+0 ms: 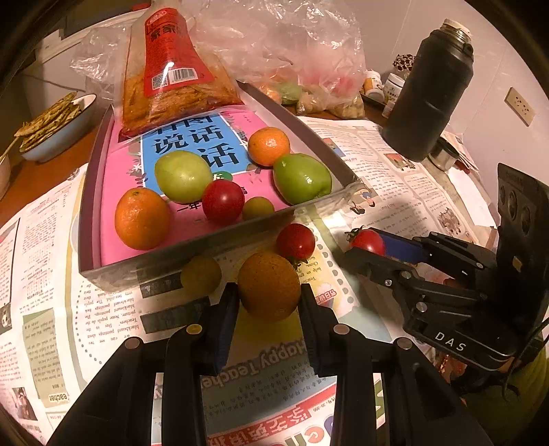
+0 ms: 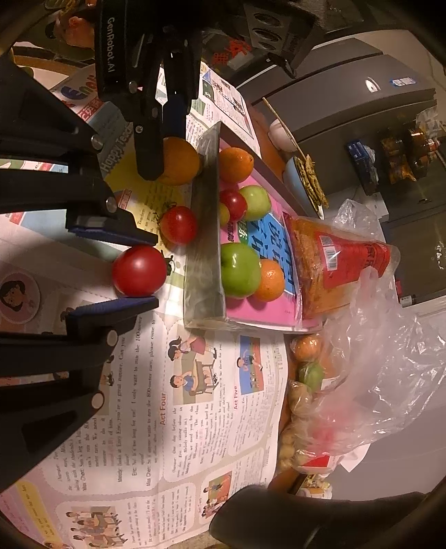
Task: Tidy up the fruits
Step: 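Lift the brown fruit with the left tool while the right tool lifts the tomato toward the book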
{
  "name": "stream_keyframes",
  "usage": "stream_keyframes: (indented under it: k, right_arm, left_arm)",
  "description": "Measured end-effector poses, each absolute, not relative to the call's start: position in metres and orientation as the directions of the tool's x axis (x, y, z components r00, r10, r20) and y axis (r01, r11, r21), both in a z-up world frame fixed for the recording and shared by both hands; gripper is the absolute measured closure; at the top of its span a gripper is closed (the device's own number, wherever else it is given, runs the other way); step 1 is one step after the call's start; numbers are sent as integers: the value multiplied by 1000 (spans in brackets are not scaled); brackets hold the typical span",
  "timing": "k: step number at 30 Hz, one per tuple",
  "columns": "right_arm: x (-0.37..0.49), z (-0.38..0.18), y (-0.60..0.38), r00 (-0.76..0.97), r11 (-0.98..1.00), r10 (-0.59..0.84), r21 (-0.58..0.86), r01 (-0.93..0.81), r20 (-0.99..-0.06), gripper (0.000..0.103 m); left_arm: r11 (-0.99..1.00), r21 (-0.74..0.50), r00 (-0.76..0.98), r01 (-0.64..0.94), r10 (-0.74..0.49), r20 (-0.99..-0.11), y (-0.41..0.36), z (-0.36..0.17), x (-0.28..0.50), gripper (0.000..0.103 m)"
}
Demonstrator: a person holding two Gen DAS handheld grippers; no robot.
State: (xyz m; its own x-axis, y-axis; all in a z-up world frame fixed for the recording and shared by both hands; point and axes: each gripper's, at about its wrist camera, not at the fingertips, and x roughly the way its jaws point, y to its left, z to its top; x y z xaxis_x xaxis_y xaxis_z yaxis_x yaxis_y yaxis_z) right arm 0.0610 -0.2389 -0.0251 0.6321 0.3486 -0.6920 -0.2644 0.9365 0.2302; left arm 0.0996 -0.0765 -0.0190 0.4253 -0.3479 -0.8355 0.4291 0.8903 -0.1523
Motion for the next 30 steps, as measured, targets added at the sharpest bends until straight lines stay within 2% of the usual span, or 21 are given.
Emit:
stream_keyframes:
  k: [30]
  right_arm:
    - [47, 0, -229, 673, 928, 370, 228, -294, -641, 73]
  left_arm:
    - [915, -123, 504, 384, -319, -803, -55, 10, 84, 67]
